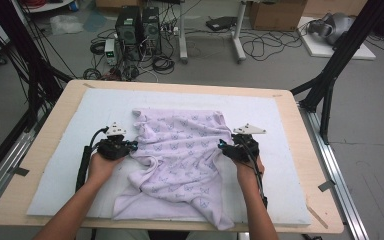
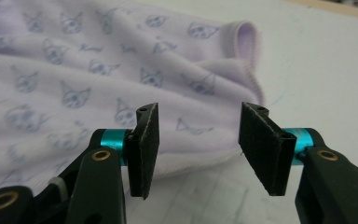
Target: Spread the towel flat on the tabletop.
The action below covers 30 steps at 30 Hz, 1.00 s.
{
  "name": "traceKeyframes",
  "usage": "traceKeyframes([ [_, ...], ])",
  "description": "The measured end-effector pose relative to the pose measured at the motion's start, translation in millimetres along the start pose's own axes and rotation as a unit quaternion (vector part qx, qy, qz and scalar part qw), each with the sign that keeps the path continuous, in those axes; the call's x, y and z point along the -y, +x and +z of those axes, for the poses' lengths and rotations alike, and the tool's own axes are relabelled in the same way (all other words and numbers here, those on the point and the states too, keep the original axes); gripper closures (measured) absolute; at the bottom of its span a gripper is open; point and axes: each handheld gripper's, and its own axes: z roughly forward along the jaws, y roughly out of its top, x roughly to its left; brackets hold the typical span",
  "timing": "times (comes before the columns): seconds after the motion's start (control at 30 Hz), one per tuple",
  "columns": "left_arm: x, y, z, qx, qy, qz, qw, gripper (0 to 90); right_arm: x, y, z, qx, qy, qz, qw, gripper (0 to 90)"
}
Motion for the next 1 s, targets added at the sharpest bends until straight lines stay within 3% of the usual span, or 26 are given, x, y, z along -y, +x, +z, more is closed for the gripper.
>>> traceKeyframes([
  [0.13,-3.1,11.6,1.2,-0.011,-0.015,-0.021,0.9996,88.7,4.2,6.1,-2.6,-0.024,0.007,-0.002,0.9997,48.3],
  [0.17,-5.4,22.0,0.7,-0.024,-0.030,-0.043,0.9983,88.8,3.7,11.2,-3.4,-0.036,0.007,-0.007,0.9993,48.4],
  [0.23,-5.1,27.0,0.6,-0.034,-0.042,-0.053,0.9971,88.8,3.3,14.0,-3.7,-0.040,0.006,-0.007,0.9991,48.4],
  [0.33,-6.1,46.9,1.7,-0.046,-0.042,-0.083,0.9946,88.8,2.2,25.6,1.3,-0.064,0.014,-0.003,0.9978,48.7],
  [0.43,-8.3,52.3,3.1,-0.051,-0.044,-0.088,0.9938,88.8,1.7,37.5,7.8,-0.079,0.026,-0.015,0.9964,48.6],
  [0.53,-11.2,57.6,7.2,-0.061,-0.047,-0.094,0.9926,88.8,0.9,44.7,12.1,-0.081,0.035,-0.026,0.9958,49.3],
  [0.57,-11.6,60.5,9.3,-0.063,-0.049,-0.106,0.9912,88.8,1.0,49.3,17.1,-0.060,0.057,-0.047,0.9954,59.1],
  [0.6,-11.6,60.5,9.3,-0.063,-0.049,-0.106,0.9912,88.8,1.0,49.3,17.1,-0.060,0.057,-0.047,0.9954,59.1],
  [0.67,-11.0,60.4,11.7,-0.064,-0.050,-0.110,0.9905,88.8,3.5,47.1,21.9,-0.036,0.086,-0.070,0.9932,78.7],
  [0.7,-10.9,60.0,11.9,-0.062,-0.048,-0.109,0.9910,88.8,4.8,43.8,22.5,-0.025,0.091,-0.076,0.9927,83.6],
  [0.77,-11.2,59.1,11.7,-0.057,-0.049,-0.107,0.9914,88.7,5.4,34.2,21.3,-0.019,0.085,-0.064,0.9942,85.5],
  [0.83,-11.6,58.3,11.8,-0.050,-0.052,-0.114,0.9909,88.7,5.1,22.5,17.3,0.022,0.078,-0.067,0.9945,86.3],
  [0.9,-12.5,55.3,13.3,-0.044,-0.052,-0.112,0.9914,88.6,6.7,11.6,16.2,0.047,0.073,-0.054,0.9947,86.4],
  [0.93,-12.9,53.5,14.6,-0.040,-0.051,-0.109,0.9919,88.6,6.7,11.6,16.2,0.047,0.073,-0.054,0.9947,86.4],
  [0.97,-13.5,51.1,16.3,-0.033,-0.050,-0.108,0.9923,88.5,8.8,4.7,16.7,0.072,0.072,-0.045,0.9938,86.2],
  [1.0,-14.0,48.4,17.6,-0.033,-0.046,-0.101,0.9933,88.5,8.8,4.7,16.7,0.072,0.072,-0.045,0.9938,86.2],
])
